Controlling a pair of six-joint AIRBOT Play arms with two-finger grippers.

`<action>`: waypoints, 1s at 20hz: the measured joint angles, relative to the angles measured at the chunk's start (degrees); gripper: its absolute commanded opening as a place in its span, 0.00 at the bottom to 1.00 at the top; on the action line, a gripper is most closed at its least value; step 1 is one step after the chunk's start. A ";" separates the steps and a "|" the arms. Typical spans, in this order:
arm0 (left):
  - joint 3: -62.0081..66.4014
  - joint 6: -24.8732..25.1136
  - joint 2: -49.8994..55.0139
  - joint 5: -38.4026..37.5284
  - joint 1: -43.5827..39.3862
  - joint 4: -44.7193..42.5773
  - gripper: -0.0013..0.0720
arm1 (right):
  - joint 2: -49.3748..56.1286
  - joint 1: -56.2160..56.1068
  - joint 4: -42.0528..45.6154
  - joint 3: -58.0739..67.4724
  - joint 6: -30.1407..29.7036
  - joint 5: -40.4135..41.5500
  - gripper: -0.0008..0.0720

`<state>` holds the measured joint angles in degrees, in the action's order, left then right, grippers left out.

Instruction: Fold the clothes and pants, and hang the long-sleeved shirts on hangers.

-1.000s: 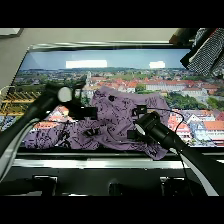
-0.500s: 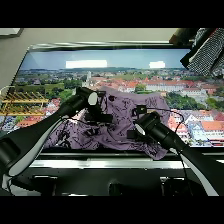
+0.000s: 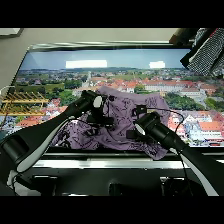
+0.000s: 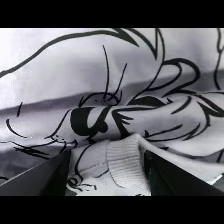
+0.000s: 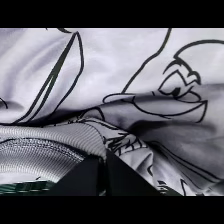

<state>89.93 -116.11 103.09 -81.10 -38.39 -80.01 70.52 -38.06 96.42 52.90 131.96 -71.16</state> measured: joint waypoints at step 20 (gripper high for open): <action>14.99 3.87 -14.71 -12.92 3.67 -5.64 0.06 | -3.08 4.76 -1.38 30.84 -6.58 -11.80 0.06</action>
<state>104.92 -112.25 88.38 -94.02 -34.72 -85.65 67.44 -33.30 95.04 83.74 125.38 -82.96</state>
